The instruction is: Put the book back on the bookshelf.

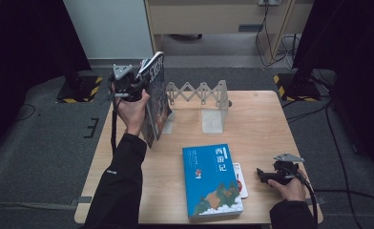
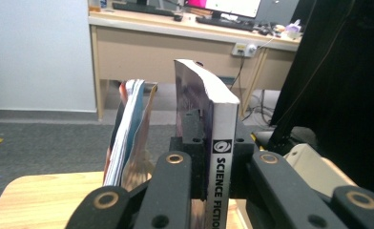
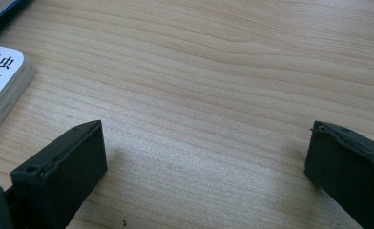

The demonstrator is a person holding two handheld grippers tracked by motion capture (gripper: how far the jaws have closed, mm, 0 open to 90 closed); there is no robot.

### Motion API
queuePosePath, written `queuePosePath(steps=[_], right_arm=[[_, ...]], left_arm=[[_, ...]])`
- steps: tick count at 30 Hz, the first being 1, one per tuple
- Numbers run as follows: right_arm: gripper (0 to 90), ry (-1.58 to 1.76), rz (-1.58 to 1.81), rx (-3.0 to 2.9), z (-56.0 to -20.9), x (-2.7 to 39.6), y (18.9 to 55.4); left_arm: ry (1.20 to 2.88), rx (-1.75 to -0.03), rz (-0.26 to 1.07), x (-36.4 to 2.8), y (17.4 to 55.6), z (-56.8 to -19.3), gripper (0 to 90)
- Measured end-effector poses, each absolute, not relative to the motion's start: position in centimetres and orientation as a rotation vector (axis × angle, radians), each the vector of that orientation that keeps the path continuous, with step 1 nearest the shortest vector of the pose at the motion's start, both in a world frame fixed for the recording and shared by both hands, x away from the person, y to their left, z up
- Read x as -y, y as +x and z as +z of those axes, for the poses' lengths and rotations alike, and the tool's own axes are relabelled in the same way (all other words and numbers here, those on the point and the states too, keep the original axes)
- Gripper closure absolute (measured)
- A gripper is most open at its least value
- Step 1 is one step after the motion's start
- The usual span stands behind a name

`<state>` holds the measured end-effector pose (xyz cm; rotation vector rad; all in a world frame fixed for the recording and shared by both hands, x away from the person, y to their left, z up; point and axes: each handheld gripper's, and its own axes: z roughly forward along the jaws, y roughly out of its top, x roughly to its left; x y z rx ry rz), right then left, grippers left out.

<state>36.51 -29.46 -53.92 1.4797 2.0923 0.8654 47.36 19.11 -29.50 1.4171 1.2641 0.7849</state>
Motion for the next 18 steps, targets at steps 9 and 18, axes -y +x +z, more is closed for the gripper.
queuePosePath(steps=[9, 18], right_arm=[[0.4, 1.480, 0.865, -2.091, -53.93, 29.45, 36.51], [0.4, 1.480, 0.865, -2.091, -53.93, 29.45, 36.51]], left_arm=[[1.396, -1.272, 0.820, -19.11, 48.07, -30.59, 82.1], [1.420, -1.267, 0.849, -18.69, 47.78, -30.05, 82.1]])
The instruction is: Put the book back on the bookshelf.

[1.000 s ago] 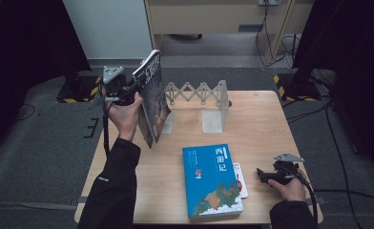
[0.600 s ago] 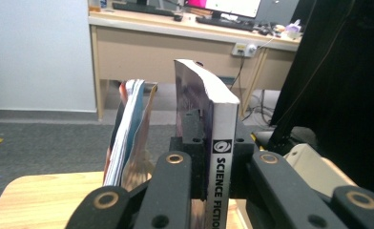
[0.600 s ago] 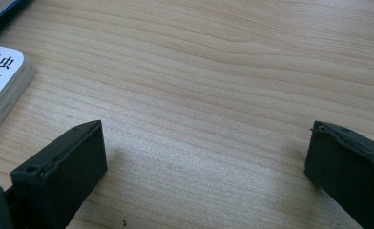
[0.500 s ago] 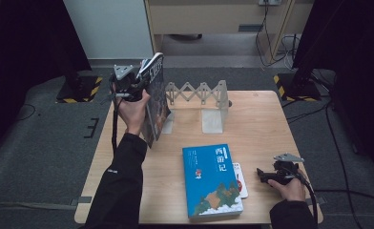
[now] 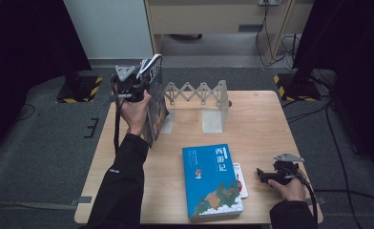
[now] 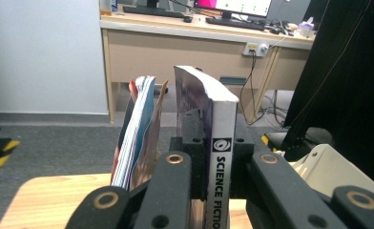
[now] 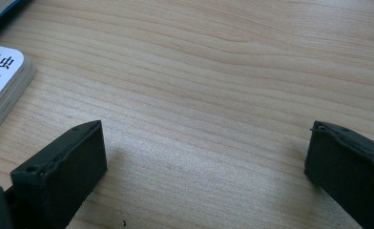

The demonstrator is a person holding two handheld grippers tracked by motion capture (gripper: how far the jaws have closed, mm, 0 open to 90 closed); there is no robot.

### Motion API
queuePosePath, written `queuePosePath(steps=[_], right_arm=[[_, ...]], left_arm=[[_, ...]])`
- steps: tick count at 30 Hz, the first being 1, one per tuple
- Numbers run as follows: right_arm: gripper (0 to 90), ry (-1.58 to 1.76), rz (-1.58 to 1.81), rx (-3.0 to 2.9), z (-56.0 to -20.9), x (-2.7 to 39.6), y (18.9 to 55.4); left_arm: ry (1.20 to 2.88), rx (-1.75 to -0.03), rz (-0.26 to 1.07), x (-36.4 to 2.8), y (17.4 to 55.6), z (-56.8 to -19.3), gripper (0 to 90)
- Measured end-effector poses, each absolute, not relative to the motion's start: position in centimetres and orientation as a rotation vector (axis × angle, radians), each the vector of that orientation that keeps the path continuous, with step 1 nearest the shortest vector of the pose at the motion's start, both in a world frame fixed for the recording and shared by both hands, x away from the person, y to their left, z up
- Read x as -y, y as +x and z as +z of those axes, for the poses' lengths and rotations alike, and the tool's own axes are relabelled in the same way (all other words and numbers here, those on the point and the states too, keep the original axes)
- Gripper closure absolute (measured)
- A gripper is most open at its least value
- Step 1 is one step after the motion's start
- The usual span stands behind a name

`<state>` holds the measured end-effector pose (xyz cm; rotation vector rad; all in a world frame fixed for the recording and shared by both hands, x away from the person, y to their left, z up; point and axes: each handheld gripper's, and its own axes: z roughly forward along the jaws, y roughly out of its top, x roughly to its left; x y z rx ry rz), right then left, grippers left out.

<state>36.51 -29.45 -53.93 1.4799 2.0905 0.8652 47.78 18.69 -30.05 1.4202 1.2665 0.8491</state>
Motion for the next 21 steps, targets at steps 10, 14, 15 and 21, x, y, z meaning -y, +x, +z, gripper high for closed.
queuePosePath(steps=[10, 14, 15, 21], right_arm=[[0.4, 1.480, 0.864, -2.091, -53.9, 29.4, 36.5], [0.4, 1.485, 0.865, -2.087, -53.9, 29.4, 36.5], [0.4, 1.485, 0.865, -2.087, -53.9, 29.4, 36.5], [0.4, 1.481, 0.865, -2.088, -53.9, 29.4, 36.5]], left_arm=[[1.391, -1.277, 0.822, -17.6, 48.3, -30.3, 82.1], [1.398, -1.272, 0.827, -16.9, 48.6, -31.1, 82.0], [1.398, -1.277, 0.823, -16.9, 48.7, -31.3, 82.0], [1.404, -1.273, 0.828, -16.8, 48.8, -32.3, 82.0]])
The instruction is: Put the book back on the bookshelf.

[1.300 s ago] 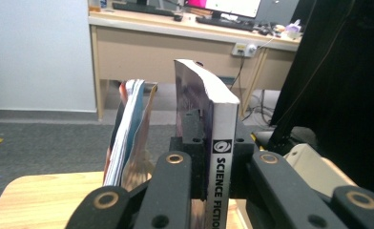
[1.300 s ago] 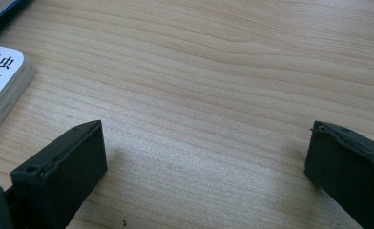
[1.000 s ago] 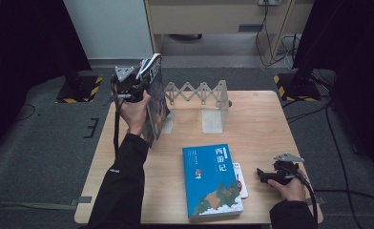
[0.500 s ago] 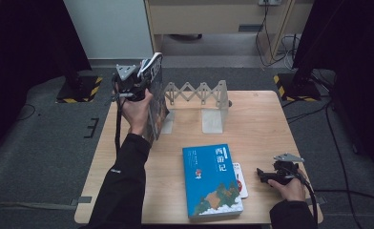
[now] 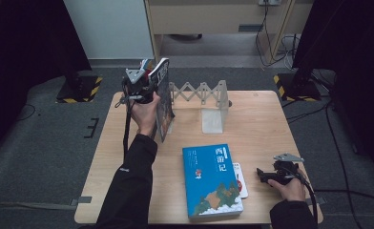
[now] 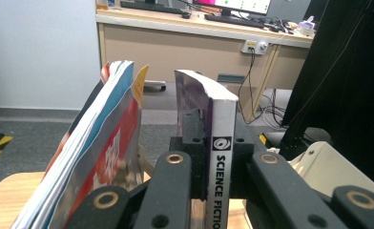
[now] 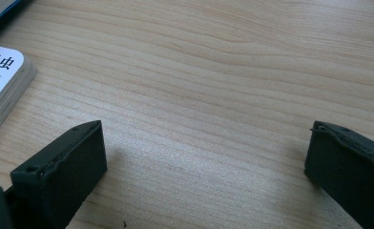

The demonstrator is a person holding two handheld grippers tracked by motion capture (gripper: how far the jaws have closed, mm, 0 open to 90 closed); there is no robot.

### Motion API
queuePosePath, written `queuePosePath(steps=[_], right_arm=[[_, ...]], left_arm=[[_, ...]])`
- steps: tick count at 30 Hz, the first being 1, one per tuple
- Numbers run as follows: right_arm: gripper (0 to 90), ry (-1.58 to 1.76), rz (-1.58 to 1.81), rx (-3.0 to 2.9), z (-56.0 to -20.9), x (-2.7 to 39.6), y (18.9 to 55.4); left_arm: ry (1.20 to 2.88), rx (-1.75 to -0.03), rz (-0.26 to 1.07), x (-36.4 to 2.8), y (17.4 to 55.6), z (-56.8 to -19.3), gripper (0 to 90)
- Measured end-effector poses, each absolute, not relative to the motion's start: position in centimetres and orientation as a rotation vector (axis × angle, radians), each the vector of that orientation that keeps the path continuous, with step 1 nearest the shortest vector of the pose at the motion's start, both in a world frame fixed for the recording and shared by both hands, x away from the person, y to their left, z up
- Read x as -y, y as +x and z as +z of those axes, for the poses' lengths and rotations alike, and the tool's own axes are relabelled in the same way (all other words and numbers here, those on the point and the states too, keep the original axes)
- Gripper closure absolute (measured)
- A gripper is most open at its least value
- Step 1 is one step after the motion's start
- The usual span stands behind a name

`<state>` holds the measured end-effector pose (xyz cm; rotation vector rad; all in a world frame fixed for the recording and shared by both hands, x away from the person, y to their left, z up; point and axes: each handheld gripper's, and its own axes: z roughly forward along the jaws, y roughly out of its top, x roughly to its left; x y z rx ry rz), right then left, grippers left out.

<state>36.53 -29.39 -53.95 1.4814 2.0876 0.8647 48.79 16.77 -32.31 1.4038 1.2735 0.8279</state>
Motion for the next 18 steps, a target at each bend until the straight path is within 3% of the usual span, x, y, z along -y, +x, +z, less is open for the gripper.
queuePosePath(steps=[18], right_arm=[[0.4, 1.483, 0.866, -2.088, -53.9, 29.4, 36.6]], left_arm=[[1.434, -1.257, 0.839, -17.2, 47.5, -33.9, 81.7]])
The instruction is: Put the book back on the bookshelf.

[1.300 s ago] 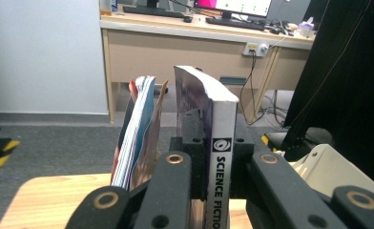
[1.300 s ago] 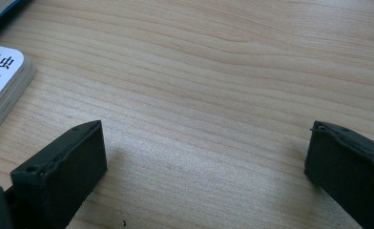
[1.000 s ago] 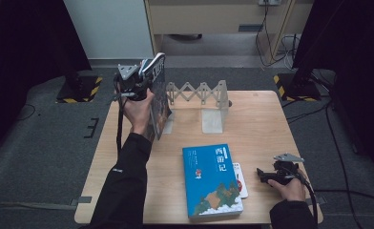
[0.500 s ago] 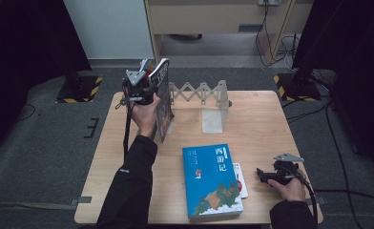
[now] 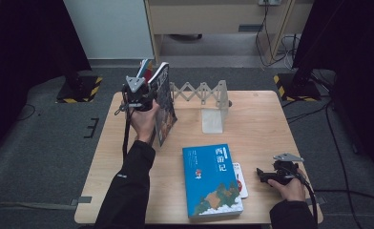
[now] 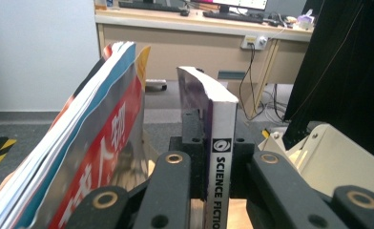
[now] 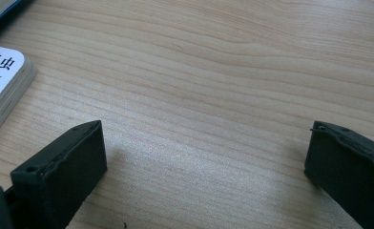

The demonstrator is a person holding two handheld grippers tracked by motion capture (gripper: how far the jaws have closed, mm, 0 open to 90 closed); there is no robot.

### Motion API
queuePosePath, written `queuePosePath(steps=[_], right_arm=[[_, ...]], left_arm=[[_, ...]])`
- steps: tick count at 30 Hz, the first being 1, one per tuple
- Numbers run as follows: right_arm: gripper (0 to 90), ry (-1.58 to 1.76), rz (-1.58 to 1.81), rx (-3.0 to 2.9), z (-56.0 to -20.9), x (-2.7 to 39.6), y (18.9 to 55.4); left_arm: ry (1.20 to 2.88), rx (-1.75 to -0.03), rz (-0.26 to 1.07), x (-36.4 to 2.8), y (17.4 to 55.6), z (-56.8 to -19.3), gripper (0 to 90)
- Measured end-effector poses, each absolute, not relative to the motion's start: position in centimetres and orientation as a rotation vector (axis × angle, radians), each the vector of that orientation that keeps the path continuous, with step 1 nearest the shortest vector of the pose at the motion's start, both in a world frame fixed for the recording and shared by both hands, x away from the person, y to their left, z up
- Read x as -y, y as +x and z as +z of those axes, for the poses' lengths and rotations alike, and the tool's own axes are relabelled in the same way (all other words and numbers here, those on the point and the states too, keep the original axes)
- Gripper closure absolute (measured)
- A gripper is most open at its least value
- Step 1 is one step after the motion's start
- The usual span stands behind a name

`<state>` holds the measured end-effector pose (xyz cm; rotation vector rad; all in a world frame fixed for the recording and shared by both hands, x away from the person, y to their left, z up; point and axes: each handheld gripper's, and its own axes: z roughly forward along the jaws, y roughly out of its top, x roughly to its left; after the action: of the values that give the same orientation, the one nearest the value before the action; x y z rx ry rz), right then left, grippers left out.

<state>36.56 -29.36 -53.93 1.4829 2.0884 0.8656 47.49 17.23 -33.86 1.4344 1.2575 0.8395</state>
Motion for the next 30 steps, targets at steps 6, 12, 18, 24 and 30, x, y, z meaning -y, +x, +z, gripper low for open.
queuePosePath(steps=[6, 12, 18, 24, 30], right_arm=[[0.4, 1.480, 0.865, -2.089, -53.9, 29.4, 36.6], [0.4, 1.482, 0.865, -2.088, -53.9, 29.4, 36.6], [0.4, 1.481, 0.865, -2.088, -53.9, 29.4, 36.6], [0.4, 1.479, 0.865, -2.089, -53.9, 29.4, 36.6], [0.4, 1.480, 0.865, -2.089, -53.9, 29.4, 36.6]], left_arm=[[1.468, -1.253, 0.818, -17.7, 46.2, -34.2, 81.6], [1.507, -1.266, 0.775, -18.4, 44.8, -34.4, 81.3], [1.529, -1.308, 0.726, -19.7, 43.7, -34.7, 80.8], [1.554, -1.326, 0.724, -20.1, 43.5, -35.0, 78.6], [1.557, -1.333, 0.744, -19.9, 43.8, -34.8, 70.6]])
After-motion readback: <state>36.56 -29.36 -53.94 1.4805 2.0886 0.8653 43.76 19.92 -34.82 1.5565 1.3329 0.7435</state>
